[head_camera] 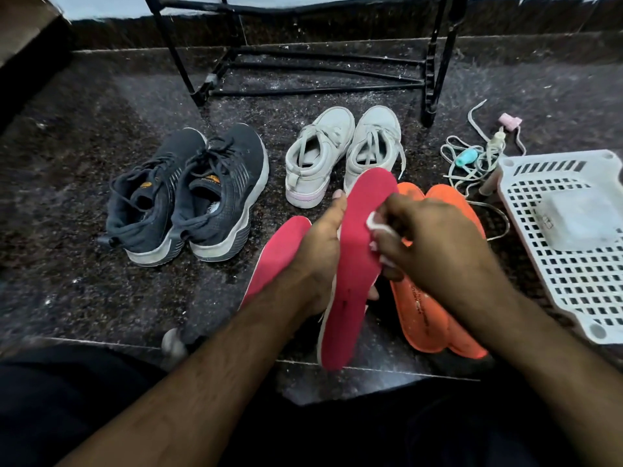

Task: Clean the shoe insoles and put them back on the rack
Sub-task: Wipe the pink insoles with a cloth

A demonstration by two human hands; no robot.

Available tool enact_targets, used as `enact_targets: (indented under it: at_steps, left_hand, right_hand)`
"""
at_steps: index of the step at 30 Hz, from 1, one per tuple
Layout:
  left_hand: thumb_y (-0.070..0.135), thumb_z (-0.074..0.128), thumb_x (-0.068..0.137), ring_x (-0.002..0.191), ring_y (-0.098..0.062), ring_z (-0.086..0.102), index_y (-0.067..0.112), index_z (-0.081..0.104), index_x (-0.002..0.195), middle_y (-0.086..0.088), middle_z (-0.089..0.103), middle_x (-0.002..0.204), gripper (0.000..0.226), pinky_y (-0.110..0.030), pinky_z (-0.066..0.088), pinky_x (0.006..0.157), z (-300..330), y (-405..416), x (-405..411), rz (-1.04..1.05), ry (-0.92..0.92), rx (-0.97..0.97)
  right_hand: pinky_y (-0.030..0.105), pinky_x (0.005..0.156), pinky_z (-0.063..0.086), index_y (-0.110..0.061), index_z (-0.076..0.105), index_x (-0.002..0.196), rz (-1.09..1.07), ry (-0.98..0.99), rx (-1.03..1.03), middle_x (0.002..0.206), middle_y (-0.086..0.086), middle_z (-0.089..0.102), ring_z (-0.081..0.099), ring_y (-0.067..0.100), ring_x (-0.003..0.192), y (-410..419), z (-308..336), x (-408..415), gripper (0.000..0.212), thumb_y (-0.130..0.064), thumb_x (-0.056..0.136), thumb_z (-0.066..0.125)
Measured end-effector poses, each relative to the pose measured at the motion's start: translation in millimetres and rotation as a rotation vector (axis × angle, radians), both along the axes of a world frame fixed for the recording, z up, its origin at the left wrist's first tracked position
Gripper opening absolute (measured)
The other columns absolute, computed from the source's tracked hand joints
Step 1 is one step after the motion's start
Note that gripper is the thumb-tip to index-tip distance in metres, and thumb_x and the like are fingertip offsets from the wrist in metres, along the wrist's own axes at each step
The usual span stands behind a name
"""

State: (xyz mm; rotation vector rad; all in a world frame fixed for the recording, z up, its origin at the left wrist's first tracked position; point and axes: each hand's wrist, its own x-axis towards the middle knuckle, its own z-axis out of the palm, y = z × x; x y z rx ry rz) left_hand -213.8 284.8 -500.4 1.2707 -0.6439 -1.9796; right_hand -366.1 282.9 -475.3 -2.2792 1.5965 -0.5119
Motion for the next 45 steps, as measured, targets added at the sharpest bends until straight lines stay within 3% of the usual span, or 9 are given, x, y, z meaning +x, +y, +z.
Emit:
enact_targets:
  at_steps: [4,7,9,14,17,21,26,38,45]
  left_hand:
    - [0.071,0.023,0.096,0.047,-0.024,0.065,0.010,0.068,0.099,-0.013,0.067,0.071,0.076,-0.029,0.049,0.039,1.8,1.1,-2.9,-0.008,-0.003,0.005]
    - [0.072,0.037,0.095,0.102,-0.032,0.063,-0.005,0.054,0.135,-0.028,0.060,0.130,0.088,-0.043,0.055,0.092,-1.9,1.4,-1.3,0.108,0.032,0.005]
    - [0.070,0.035,0.096,0.114,-0.031,0.057,-0.005,0.048,0.143,-0.027,0.052,0.143,0.090,-0.043,0.047,0.105,2.7,2.6,-0.3,0.126,0.027,-0.007]
    - [0.074,0.016,0.095,0.043,-0.022,0.064,0.013,0.067,0.095,-0.008,0.068,0.064,0.079,-0.028,0.048,0.036,4.7,0.1,1.1,-0.033,0.015,-0.008]
    - [0.074,0.022,0.095,0.054,-0.025,0.068,0.011,0.069,0.103,-0.013,0.071,0.074,0.079,-0.034,0.055,0.046,6.7,1.5,-2.6,0.021,0.037,0.021]
    - [0.075,0.031,0.093,0.114,-0.031,0.059,-0.003,0.053,0.140,-0.026,0.056,0.139,0.093,-0.042,0.046,0.106,5.0,1.0,-0.8,0.147,0.061,0.016]
    - [0.078,0.019,0.093,0.058,-0.021,0.067,0.015,0.067,0.109,-0.006,0.069,0.075,0.080,-0.033,0.056,0.052,8.1,-1.5,3.6,0.065,0.047,-0.014]
    - [0.079,0.017,0.092,0.076,-0.023,0.064,0.019,0.074,0.110,-0.003,0.073,0.097,0.084,-0.037,0.058,0.060,9.1,-0.6,-4.9,0.061,0.225,-0.006]
    - [0.046,0.040,0.104,0.051,-0.013,0.065,0.007,0.059,0.132,-0.001,0.071,0.070,0.051,-0.022,0.051,0.046,8.6,8.5,-16.1,0.061,0.056,-0.095]
  right_hand:
    - [0.038,0.073,0.049,-0.028,0.061,0.103,-0.088,-0.029,-0.047,0.086,0.005,0.067,0.061,0.028,0.090,5.4,6.6,1.8,0.019,-0.035,0.085,0.064]
    - [0.039,0.070,0.044,-0.024,0.060,0.105,0.093,0.001,-0.001,0.088,0.007,0.064,0.058,0.029,0.090,33.9,-0.5,33.4,0.018,-0.032,0.089,0.061]
    - [0.039,0.068,0.045,-0.027,0.056,0.105,0.115,0.028,0.006,0.089,0.005,0.064,0.059,0.029,0.089,35.5,-2.0,36.7,0.018,-0.037,0.090,0.059]
    - [0.038,0.070,0.049,-0.031,0.058,0.105,-0.144,0.059,-0.017,0.089,0.005,0.065,0.062,0.031,0.087,5.5,9.4,-0.8,0.022,-0.043,0.086,0.060]
    - [0.038,0.073,0.047,-0.027,0.062,0.107,-0.114,0.048,-0.049,0.091,0.006,0.064,0.059,0.028,0.092,16.0,12.8,9.2,0.019,-0.034,0.089,0.061]
    - [0.037,0.073,0.045,-0.026,0.059,0.108,0.081,0.083,0.004,0.098,0.000,0.063,0.054,0.023,0.101,41.0,7.5,38.3,0.018,-0.036,0.094,0.054]
    - [0.040,0.077,0.050,-0.024,0.065,0.096,-0.097,0.021,-0.046,0.094,0.002,0.060,0.060,0.027,0.094,6.2,5.2,2.9,0.016,-0.039,0.090,0.063]
    - [0.017,0.075,0.034,-0.024,0.068,0.087,-0.169,-0.272,0.072,0.104,0.005,0.048,0.057,0.016,0.089,-4.7,-2.1,1.6,0.009,-0.028,0.084,0.075]
    - [0.025,0.080,0.043,-0.023,0.068,0.090,-0.221,-0.243,-0.021,0.101,-0.001,0.046,0.055,0.015,0.087,-20.3,-5.7,-1.6,0.011,-0.034,0.087,0.071]
